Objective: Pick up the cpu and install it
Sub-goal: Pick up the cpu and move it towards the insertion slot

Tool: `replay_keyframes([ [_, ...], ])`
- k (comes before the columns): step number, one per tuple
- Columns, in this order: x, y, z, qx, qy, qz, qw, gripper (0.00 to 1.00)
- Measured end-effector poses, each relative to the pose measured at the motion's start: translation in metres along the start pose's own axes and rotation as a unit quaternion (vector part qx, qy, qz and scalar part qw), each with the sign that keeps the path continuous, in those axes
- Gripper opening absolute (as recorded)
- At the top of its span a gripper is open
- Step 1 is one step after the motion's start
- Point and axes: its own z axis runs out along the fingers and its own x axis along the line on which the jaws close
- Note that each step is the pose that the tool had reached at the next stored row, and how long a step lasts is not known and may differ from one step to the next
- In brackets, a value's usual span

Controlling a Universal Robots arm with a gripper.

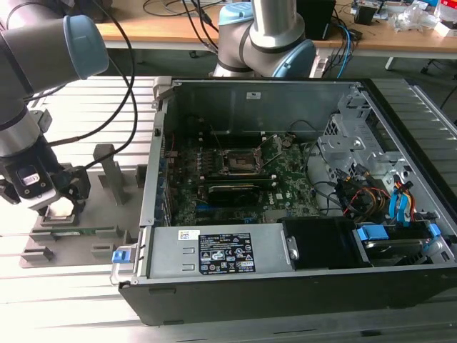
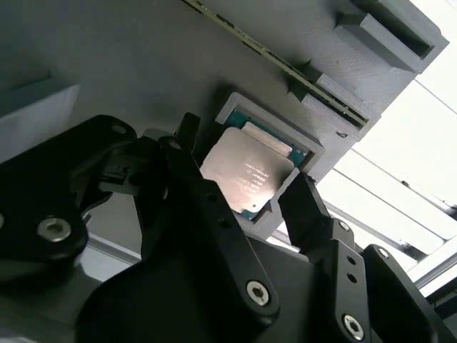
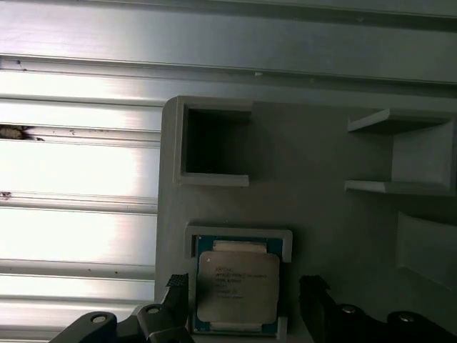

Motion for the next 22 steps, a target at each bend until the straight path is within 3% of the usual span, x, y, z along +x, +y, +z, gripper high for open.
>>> replay_keyframes([
  [1,0.0000,0.0000,0.0001,0.0000,-0.0001,0.000,1.0000,0.71],
  [2,0.0003,0.0001,-0.0001,0.0000,0.0003,0.000,1.0000,0.58],
  [3,0.0002,0.0001,0.0000,0.0001,0.0000,0.000,1.0000,0.55],
  [11,0.0000,0.0000,0.0002,0.0000,-0.0001,0.000,1.0000,0.55],
  [15,-0.0003,-0.0002,-0.0076,-0.0009,-0.0004,0.000,1.0000,0.55],
  [22,0.0000,-0.0001,-0.0054,-0.0008,-0.0001,0.000,1.0000,0.55],
])
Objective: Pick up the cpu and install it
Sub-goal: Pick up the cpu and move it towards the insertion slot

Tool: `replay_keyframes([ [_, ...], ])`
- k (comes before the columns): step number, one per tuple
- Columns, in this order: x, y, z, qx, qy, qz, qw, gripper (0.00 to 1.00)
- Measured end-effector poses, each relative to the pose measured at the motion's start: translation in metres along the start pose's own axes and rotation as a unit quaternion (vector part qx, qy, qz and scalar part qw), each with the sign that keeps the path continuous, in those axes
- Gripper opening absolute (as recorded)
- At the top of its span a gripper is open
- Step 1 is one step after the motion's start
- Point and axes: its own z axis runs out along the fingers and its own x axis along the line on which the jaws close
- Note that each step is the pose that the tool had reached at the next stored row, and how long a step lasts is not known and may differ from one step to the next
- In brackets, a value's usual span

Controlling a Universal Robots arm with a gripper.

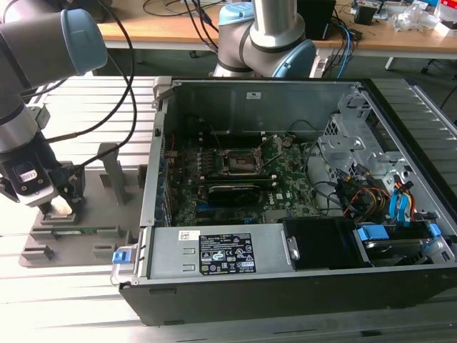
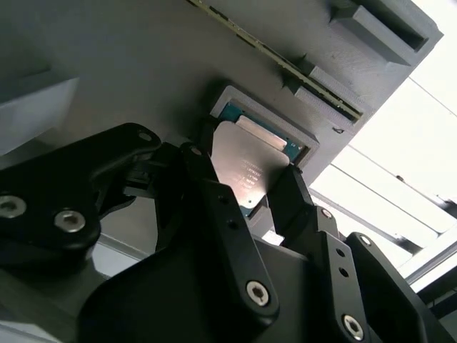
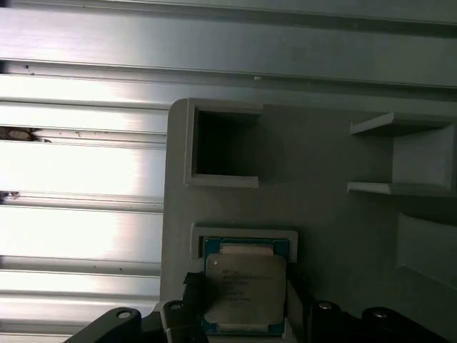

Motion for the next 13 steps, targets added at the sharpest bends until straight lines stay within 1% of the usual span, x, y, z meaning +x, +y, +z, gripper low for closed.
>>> replay_keyframes([
  [1,0.0001,0.0000,0.0012,0.0001,0.0000,0.000,1.0000,0.55],
  [5,-0.0002,0.0000,0.0016,-0.0001,-0.0004,0.000,1.0000,0.56],
  [6,-0.0002,0.0000,0.0016,-0.0001,-0.0003,0.000,1.0000,0.63],
  [9,0.0000,0.0000,0.0020,0.0001,-0.0001,0.000,1.0000,0.63],
  [11,0.0000,0.0008,0.0046,0.0001,0.0001,0.000,1.0000,0.63],
  [13,-0.0001,0.0019,0.0050,0.0001,0.0000,0.000,1.0000,0.63],
])
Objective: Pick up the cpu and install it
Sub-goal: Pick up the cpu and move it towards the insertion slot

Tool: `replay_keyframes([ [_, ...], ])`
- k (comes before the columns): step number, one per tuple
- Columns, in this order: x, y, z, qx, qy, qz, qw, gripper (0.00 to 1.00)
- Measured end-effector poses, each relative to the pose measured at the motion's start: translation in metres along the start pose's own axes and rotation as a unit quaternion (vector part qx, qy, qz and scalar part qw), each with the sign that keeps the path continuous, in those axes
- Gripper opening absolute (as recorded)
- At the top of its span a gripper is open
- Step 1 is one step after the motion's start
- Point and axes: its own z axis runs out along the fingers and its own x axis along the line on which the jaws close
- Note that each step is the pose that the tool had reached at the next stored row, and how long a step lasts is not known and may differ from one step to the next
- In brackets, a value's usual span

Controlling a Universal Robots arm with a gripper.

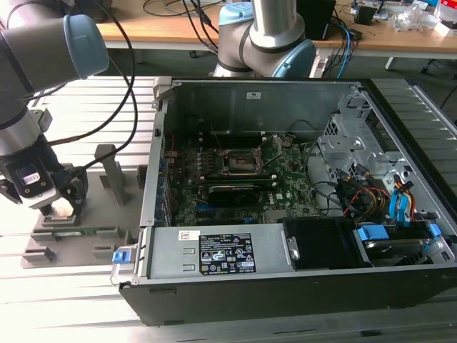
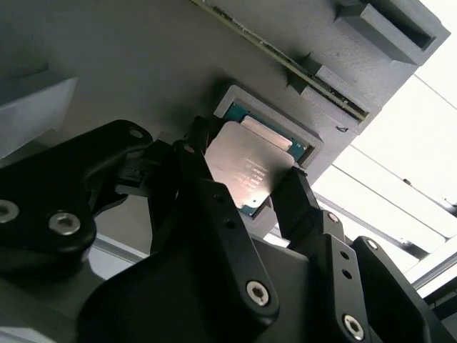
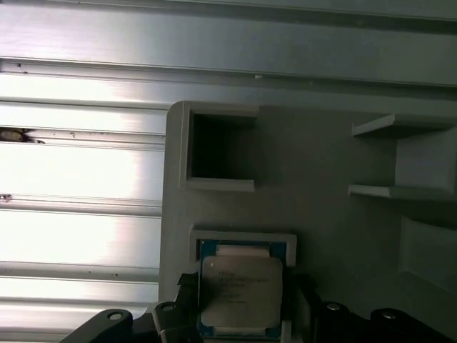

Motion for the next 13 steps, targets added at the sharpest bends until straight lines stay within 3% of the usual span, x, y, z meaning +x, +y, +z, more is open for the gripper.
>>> replay_keyframes([
  [6,0.0003,0.0002,-0.0003,-0.0001,0.0004,0.000,1.0000,0.61],
  [7,0.0003,0.0002,-0.0003,-0.0001,0.0003,0.000,1.0000,0.55],
  [13,0.0001,0.0001,-0.0001,-0.0003,0.0001,0.000,1.0000,0.55],
])
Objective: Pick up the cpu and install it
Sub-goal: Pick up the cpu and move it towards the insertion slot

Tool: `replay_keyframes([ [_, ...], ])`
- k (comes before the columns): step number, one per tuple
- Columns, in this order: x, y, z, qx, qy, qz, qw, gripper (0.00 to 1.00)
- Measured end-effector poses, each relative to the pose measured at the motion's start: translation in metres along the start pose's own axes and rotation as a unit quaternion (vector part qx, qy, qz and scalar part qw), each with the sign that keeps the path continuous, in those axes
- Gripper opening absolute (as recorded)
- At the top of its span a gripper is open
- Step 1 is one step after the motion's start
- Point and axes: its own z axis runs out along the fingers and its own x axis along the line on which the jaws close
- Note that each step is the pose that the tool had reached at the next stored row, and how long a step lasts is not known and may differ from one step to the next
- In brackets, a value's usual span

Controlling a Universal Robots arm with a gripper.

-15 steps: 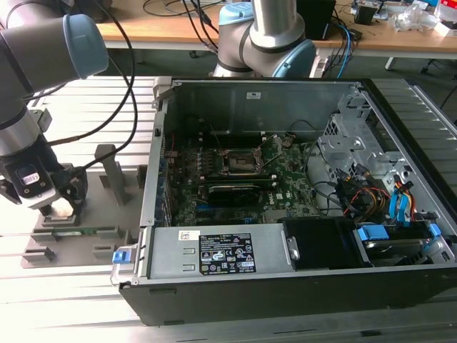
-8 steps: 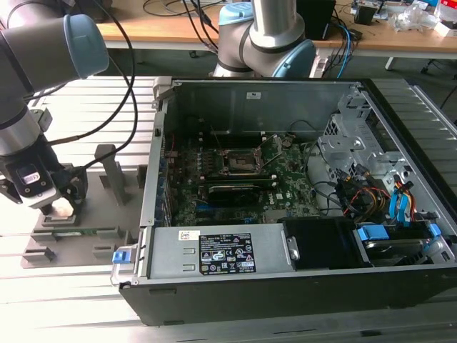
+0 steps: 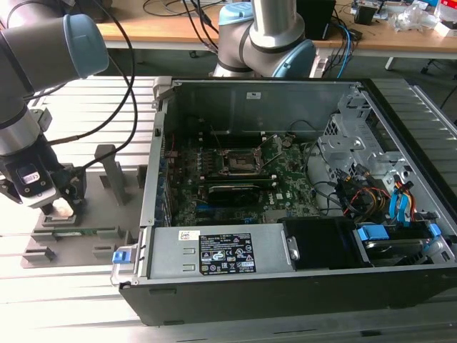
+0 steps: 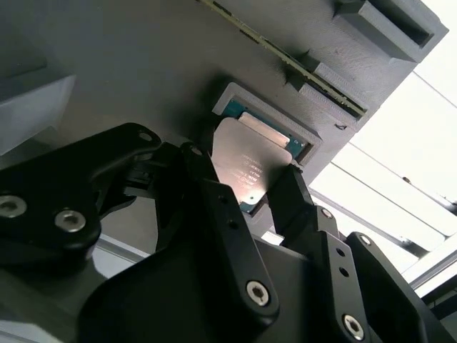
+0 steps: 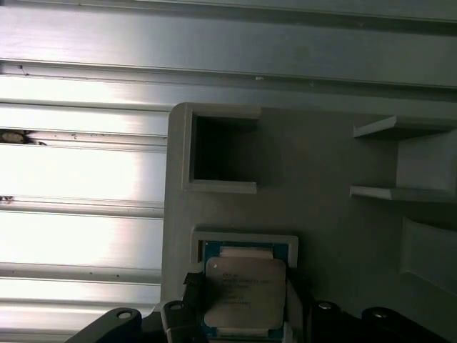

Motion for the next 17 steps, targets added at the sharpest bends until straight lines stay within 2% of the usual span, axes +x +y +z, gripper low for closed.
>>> replay_keyframes([
  [10,0.0000,0.0000,-0.0006,-0.0001,-0.0001,0.000,1.0000,0.55],
  [17,-0.0004,-0.0004,-0.0153,0.0000,0.0000,0.000,1.0000,0.55],
])
